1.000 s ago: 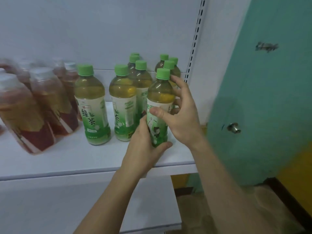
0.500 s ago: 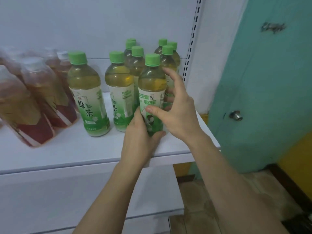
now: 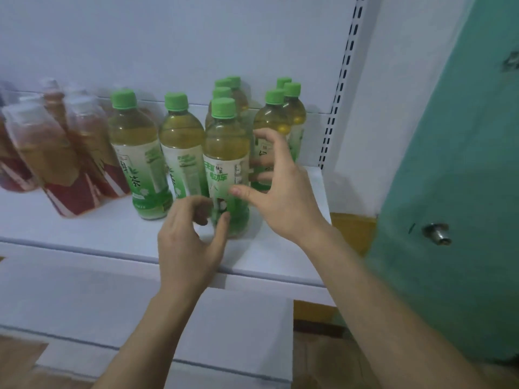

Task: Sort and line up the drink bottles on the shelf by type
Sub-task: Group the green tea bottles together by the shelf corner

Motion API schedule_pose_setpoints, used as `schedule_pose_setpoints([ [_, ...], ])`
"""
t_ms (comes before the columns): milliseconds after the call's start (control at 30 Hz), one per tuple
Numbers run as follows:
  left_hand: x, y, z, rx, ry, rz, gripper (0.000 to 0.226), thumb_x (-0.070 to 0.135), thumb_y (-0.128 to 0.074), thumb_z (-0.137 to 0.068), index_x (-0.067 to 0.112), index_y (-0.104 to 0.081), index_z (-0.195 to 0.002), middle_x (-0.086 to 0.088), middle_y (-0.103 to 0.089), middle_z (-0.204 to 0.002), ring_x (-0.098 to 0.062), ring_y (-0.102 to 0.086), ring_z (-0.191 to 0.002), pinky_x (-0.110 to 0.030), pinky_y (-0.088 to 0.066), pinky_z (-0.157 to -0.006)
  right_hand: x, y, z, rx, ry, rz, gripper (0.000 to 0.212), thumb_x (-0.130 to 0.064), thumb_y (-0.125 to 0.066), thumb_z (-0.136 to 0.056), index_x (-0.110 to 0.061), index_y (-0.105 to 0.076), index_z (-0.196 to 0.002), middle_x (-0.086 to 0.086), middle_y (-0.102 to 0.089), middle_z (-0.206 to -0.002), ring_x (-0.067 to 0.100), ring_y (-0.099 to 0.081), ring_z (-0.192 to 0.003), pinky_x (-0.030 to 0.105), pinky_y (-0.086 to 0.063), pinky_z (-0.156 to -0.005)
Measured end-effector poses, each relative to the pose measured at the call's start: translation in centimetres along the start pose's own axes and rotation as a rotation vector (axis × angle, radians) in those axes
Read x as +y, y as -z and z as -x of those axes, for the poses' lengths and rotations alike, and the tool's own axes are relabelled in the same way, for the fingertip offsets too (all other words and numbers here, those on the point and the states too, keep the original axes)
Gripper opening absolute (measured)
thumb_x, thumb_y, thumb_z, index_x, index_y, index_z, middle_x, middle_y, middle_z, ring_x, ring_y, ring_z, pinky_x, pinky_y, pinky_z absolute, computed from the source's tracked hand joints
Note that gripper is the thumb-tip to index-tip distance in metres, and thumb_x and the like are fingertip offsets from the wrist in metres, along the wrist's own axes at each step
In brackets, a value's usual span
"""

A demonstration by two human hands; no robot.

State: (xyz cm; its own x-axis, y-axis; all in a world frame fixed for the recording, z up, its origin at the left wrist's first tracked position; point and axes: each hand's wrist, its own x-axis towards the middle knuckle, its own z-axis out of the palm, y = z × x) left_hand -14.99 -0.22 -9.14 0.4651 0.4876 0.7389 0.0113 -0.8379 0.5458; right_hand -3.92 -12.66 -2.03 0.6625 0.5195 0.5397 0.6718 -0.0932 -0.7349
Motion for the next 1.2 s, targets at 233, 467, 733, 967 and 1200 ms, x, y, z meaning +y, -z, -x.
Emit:
schedule_pose_setpoints([
  [233, 7.8, -4.3, -0.5, -0.369, -0.186, -0.019, 0.013, 0.021, -0.065, -0.092, 0.019, -0.065, -0.105, 0.01, -0.062, -0.082, -0.003, -0.057, -0.076, -0.021, -0.047, -0.065, 4.3, 6.9, -1.8, -0.153, 0.065, 0.023, 0.042, -0.03, -0.071, -0.093, -0.027, -0.051, -0.13, -0.006, -0.06, -0.111, -0.008, -0.061, -0.086, 0.005, -0.047, -0.063],
  [467, 11.2, -11.3, -4.2, -0.461, -0.089, -0.013, 0.03, 0.025, -0.06, -0.094, 0.015, -0.063, -0.122, 0.008, -0.069, -0.102, -0.003, -0.065, -0.089, -0.03, -0.057, -0.078, 6.7, 12.0, -6.7, -0.129, 0.084, 0.048, 0.018, -0.025, -0.06, -0.1, -0.025, -0.058, -0.117, -0.01, -0.064, -0.1, 0.006, -0.066, -0.082, 0.013, -0.048, -0.066],
  [733, 10.2, -15.8, -6.1, -0.692, -0.142, -0.303, 0.054, 0.028, -0.056, -0.095, 0.009, -0.049, -0.144, -0.009, -0.054, -0.145, -0.023, -0.055, -0.129, -0.038, -0.048, -0.105, 8.8, 10.9, -12.5, -0.388, -0.055, 0.092, 0.054, -0.035, -0.079, -0.083, -0.029, -0.045, -0.124, -0.012, -0.066, -0.1, 0.01, -0.067, -0.087, 0.027, -0.054, -0.069],
  [967, 8.8, -15.8, -5.4, -0.605, -0.028, -0.282, 0.064, 0.022, -0.058, -0.093, 0.009, -0.039, -0.153, -0.006, -0.039, -0.158, -0.018, -0.041, -0.142, -0.023, -0.032, -0.116, 11.8, 9.2, -14.8, -0.432, -0.021, 0.096, 0.063, -0.036, -0.09, -0.071, -0.025, -0.051, -0.119, -0.008, -0.069, -0.105, 0.011, -0.069, -0.092, 0.036, -0.061, -0.078],
  [1200, 8.7, -16.4, -6.1, -0.534, 0.126, -0.346, 0.065, 0.025, -0.06, -0.092, 0.017, -0.038, -0.152, -0.002, -0.05, -0.145, -0.014, -0.059, -0.115, -0.023, -0.049, -0.096, 13.3, 6.9, -16.2, -0.471, 0.103, 0.034, 0.059, -0.045, -0.089, -0.062, -0.028, -0.056, -0.108, -0.01, -0.071, -0.103, 0.011, -0.068, -0.094, 0.03, -0.059, -0.08],
])
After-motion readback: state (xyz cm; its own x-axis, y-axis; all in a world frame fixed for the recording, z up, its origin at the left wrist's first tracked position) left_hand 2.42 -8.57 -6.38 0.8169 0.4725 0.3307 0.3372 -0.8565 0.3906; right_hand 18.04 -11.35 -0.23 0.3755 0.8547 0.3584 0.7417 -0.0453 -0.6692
